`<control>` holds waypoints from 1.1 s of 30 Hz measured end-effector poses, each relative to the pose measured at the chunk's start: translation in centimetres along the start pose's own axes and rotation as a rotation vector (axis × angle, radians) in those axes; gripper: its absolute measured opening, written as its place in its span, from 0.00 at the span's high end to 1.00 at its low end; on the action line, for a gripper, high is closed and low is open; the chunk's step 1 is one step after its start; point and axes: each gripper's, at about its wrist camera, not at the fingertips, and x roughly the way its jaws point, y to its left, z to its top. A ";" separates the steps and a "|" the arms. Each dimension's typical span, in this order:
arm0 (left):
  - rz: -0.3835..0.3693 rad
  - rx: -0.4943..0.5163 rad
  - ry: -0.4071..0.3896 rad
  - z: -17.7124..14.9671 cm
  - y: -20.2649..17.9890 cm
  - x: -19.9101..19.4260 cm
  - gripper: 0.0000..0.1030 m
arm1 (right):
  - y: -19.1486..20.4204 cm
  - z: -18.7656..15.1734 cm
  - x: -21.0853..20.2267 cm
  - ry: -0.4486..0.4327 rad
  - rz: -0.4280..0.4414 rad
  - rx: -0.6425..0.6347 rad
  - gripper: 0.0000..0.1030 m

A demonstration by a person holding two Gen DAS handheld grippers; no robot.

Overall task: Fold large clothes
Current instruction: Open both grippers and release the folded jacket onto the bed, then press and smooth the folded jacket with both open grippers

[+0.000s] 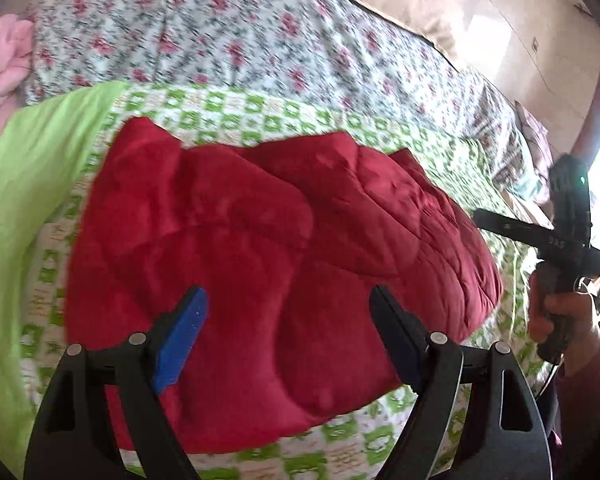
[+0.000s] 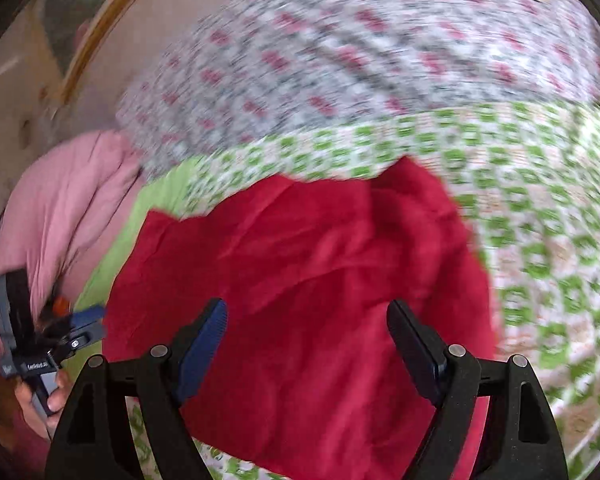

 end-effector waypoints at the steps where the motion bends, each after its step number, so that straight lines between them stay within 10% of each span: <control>1: -0.004 0.004 0.004 -0.2 -0.3 0.2 0.19 | 0.7 -0.2 0.8 0.016 -0.001 -0.016 0.20; 10: 0.047 0.021 0.045 -0.7 -0.1 4.4 0.19 | 3.4 -0.5 7.1 0.124 -0.159 -0.160 0.21; 33: 0.067 0.024 0.079 1.7 1.5 8.9 0.17 | -2.8 -1.8 8.4 0.033 -0.261 0.107 0.29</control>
